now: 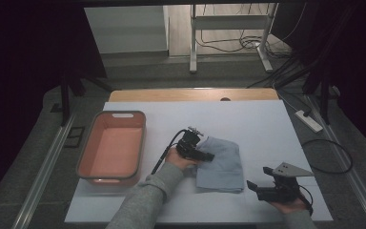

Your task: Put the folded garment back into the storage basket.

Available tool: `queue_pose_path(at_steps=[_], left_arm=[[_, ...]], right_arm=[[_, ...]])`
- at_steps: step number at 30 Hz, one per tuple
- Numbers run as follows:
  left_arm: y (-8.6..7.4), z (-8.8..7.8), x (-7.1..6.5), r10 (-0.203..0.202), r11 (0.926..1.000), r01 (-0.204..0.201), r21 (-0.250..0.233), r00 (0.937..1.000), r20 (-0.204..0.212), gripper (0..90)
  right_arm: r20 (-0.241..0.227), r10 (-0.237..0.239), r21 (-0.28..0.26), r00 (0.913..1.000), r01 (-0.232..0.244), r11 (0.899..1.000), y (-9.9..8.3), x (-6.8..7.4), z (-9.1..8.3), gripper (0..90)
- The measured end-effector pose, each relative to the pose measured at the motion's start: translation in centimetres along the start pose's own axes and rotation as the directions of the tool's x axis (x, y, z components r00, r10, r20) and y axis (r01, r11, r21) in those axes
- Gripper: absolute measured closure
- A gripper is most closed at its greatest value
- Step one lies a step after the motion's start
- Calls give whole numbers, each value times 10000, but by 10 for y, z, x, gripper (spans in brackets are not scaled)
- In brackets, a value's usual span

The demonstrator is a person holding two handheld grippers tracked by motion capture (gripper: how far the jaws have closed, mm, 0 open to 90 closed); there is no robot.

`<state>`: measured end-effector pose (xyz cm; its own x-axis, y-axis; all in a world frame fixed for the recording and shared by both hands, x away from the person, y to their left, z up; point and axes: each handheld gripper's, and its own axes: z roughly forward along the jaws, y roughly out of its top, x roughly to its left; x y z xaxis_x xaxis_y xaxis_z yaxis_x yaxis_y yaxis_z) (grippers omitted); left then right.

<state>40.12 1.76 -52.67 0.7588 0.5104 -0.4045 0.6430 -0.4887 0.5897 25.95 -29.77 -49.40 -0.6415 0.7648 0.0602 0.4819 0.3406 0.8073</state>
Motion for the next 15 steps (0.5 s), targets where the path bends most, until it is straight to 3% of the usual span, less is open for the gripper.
queue_pose_path(at_steps=[1,7,15], left_arm=[[0,0,0,41,10000,-41,-17,10000,77,504],[0,-3,-5,352,9993,-351,-142,9994,73,599],[-2,-12,-8,432,9977,-406,-536,9979,479,626]], right_arm=[[11,11,-14,10000,-11,10000,0,0,0,154],[33,26,-19,10000,-25,10000,0,0,0,156],[54,35,-50,10000,-35,10000,0,-1,-1,157]])
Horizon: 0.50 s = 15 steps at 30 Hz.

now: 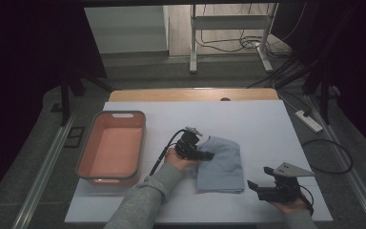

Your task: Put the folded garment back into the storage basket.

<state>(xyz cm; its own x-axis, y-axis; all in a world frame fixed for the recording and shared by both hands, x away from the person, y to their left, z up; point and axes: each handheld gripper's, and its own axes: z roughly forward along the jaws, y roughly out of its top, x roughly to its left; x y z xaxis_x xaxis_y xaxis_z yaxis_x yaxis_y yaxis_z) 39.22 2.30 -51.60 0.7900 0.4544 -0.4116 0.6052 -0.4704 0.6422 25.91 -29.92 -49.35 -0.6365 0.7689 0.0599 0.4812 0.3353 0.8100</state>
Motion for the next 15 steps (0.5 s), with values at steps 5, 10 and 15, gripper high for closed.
queue_pose_path(at_steps=[5,10,15], left_arm=[[-1,-5,-6,88,9998,-87,-200,10000,20,628],[-2,-13,-12,264,9984,-259,-493,9996,95,628],[-4,-22,-18,295,9946,-251,-1010,9987,423,631]], right_arm=[[15,-9,-21,10000,9,10000,0,0,0,157],[32,-21,-35,10000,21,10000,0,0,-1,158],[28,-36,-40,10000,36,10000,0,1,-1,158]])
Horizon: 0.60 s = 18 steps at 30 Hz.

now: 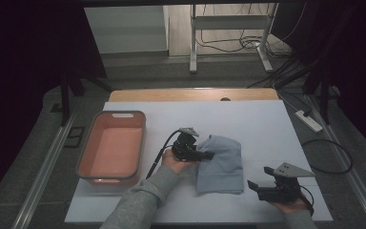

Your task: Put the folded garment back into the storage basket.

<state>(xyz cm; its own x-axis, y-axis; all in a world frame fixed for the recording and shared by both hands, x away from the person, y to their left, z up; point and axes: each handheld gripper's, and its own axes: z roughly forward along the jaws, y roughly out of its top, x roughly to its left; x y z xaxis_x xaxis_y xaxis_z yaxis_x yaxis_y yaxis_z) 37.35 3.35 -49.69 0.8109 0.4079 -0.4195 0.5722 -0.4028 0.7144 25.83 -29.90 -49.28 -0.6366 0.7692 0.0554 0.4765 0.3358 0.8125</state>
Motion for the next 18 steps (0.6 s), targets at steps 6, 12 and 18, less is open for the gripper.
queue_pose_path(at_steps=[6,12,18], left_arm=[[1,-5,-5,21,9996,-17,-268,9998,179,631],[2,-12,-12,108,9985,-91,-542,9995,309,632],[-2,-19,-16,148,9967,-125,-802,9995,282,632]], right_arm=[[7,4,7,10000,-5,10000,0,0,0,158],[11,-9,-12,10000,9,10000,0,0,0,158],[17,-1,-25,10000,1,10000,0,0,-1,158]])
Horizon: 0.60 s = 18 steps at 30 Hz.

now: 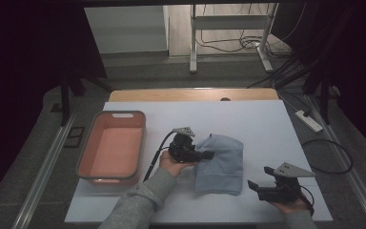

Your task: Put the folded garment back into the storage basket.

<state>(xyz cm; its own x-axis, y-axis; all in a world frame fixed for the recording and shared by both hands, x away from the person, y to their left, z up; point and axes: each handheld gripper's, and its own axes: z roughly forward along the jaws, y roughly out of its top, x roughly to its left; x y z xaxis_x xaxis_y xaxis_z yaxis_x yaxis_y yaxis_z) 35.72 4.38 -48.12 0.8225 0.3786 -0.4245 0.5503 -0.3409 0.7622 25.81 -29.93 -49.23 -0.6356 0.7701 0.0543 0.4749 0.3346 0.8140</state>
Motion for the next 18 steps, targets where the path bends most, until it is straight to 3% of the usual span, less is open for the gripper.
queue_pose_path(at_steps=[18], left_arm=[[-2,-18,-6,-222,9973,251,-696,9989,419,633]], right_arm=[[4,-16,13,10000,16,10000,0,1,0,160]])
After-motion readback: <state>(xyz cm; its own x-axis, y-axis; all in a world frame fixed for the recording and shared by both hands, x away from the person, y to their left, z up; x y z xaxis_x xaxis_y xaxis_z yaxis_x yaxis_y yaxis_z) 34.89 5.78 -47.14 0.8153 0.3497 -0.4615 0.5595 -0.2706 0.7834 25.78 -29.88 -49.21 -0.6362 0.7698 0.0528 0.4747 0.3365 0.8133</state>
